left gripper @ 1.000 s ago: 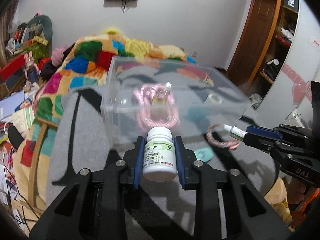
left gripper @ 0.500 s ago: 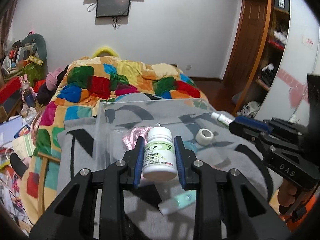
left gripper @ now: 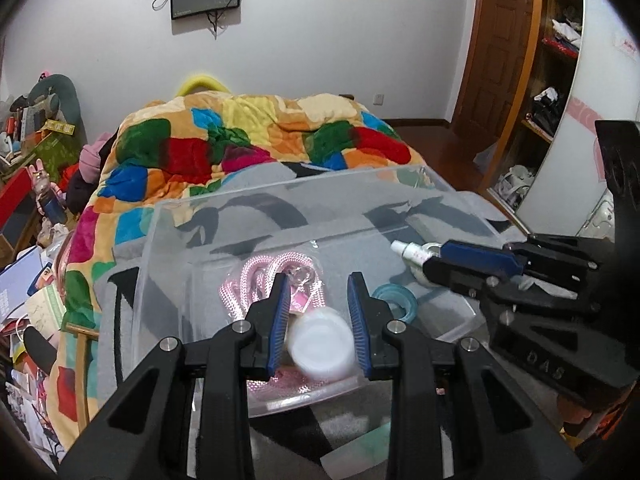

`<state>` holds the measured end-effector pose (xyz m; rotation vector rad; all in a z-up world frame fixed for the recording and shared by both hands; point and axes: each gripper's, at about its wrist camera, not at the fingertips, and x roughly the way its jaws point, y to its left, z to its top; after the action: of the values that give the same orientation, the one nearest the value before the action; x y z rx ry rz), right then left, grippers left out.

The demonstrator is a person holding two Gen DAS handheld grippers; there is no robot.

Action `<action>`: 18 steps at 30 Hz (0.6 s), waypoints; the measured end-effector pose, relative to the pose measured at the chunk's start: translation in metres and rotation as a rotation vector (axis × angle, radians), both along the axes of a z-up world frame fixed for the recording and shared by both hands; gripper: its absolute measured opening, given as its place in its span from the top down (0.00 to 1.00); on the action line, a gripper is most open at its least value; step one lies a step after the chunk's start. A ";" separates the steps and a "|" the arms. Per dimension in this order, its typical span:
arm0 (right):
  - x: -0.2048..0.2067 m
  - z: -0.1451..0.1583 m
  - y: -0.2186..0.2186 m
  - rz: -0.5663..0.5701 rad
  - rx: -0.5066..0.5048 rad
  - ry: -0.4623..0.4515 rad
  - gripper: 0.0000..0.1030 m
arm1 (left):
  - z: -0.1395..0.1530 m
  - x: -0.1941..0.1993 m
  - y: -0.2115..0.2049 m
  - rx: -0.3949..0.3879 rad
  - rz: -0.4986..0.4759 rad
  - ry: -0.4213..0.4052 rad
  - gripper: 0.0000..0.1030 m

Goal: Organize objects
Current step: 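Carry the white ointment tube with the right tool while the left carries the pill bottle into the box, then carry the braided rope ring with the right tool while the left carries the mint-green tube into the box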

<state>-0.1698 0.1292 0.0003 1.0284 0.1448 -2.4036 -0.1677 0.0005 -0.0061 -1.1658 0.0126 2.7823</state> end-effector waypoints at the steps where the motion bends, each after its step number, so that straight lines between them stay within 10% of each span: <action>1: 0.000 -0.003 -0.001 0.012 0.007 -0.013 0.85 | 0.000 0.000 0.001 -0.001 0.000 -0.003 0.72; 18: 0.050 0.032 0.022 0.056 -0.013 0.072 0.77 | 0.026 0.054 -0.009 0.020 -0.018 0.074 0.54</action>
<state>-0.1201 0.1508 0.0326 0.9200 0.1804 -2.3893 -0.1141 -0.0086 0.0202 -1.0527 0.0025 2.8011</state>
